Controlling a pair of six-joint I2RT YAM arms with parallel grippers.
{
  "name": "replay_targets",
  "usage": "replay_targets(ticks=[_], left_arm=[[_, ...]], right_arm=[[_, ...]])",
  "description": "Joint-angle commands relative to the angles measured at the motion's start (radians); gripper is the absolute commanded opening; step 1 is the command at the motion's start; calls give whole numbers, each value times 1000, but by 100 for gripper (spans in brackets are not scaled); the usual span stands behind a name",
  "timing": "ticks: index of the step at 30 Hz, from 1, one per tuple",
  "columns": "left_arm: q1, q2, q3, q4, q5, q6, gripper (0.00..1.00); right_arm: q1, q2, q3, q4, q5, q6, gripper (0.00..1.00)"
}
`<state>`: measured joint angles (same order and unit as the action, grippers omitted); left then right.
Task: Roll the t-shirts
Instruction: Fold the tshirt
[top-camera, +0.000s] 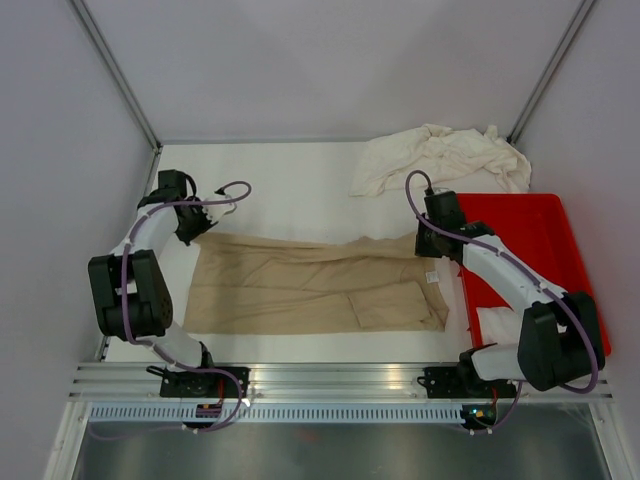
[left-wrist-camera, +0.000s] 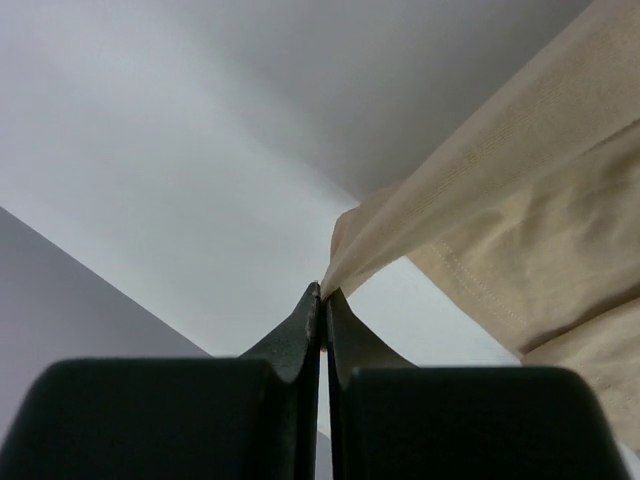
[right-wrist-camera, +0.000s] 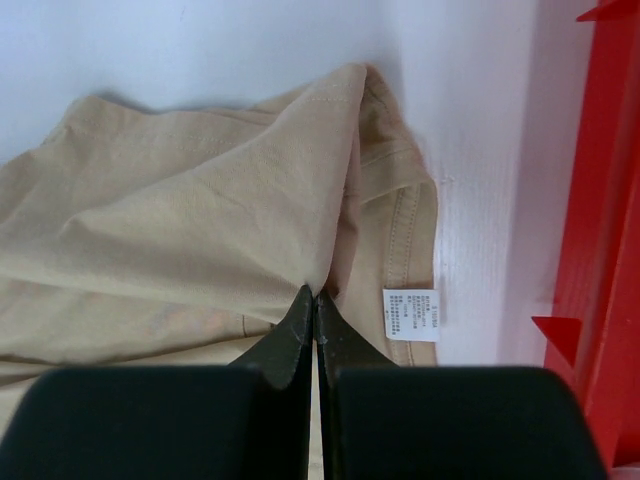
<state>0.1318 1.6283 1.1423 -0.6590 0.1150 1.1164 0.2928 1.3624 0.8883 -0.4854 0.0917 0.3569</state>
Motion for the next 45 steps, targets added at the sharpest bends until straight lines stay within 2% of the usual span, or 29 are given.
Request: replay_targets(ticks=[1, 8, 14, 20, 33, 39, 45], left_arm=[[37, -64, 11, -13, 26, -18, 2], [40, -127, -140, -47, 58, 25, 2], [42, -119, -219, -51, 38, 62, 2], [43, -79, -199, -39, 5, 62, 2], [48, -146, -193, -48, 9, 94, 2], [52, -156, -138, -74, -2, 86, 2], [52, -162, -157, -137, 54, 98, 2]], right_arm=[[-15, -46, 9, -41, 49, -19, 0], [-15, -48, -133, 21, -55, 69, 0], [-15, -26, -193, 33, -43, 96, 0], [-15, -11, -189, 28, -14, 108, 0], [-17, -83, -137, -30, 16, 102, 0], [-17, -111, -77, -85, 8, 97, 0], [-15, -123, -127, -88, 0, 108, 0]])
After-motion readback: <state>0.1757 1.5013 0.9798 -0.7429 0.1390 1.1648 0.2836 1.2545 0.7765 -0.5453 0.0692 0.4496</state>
